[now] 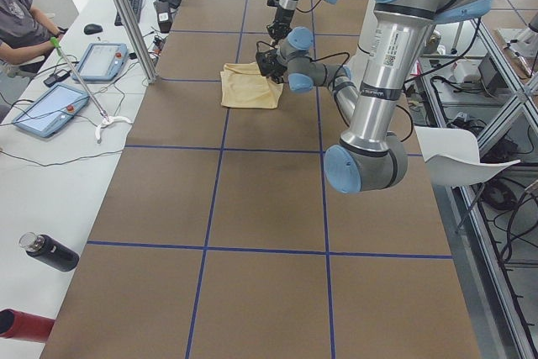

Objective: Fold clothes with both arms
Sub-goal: 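Lift the near edge with both grippers and fold it over the far edge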

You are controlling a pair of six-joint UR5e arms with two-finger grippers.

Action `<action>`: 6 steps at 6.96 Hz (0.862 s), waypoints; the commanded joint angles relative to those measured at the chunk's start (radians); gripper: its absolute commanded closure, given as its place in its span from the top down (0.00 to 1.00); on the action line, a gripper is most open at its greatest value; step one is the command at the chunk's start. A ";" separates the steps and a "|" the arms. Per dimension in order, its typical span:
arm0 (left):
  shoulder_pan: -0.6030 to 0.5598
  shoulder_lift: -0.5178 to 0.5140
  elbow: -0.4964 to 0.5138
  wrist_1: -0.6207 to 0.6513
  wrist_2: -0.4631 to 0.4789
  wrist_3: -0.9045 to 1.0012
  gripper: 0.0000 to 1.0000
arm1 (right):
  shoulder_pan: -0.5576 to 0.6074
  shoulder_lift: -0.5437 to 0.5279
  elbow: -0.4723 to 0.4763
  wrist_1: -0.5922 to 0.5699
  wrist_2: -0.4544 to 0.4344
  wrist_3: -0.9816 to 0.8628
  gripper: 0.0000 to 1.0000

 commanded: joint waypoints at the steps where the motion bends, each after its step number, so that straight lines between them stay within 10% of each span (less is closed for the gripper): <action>1: -0.109 -0.071 0.143 -0.010 -0.013 0.093 0.00 | 0.121 0.129 -0.259 0.090 0.108 -0.103 0.00; 5: -0.149 -0.208 0.455 -0.173 -0.006 0.116 0.00 | 0.209 0.282 -0.585 0.176 0.181 -0.281 0.00; 6: -0.167 -0.222 0.543 -0.245 -0.004 0.118 0.20 | 0.221 0.340 -0.692 0.206 0.179 -0.318 0.02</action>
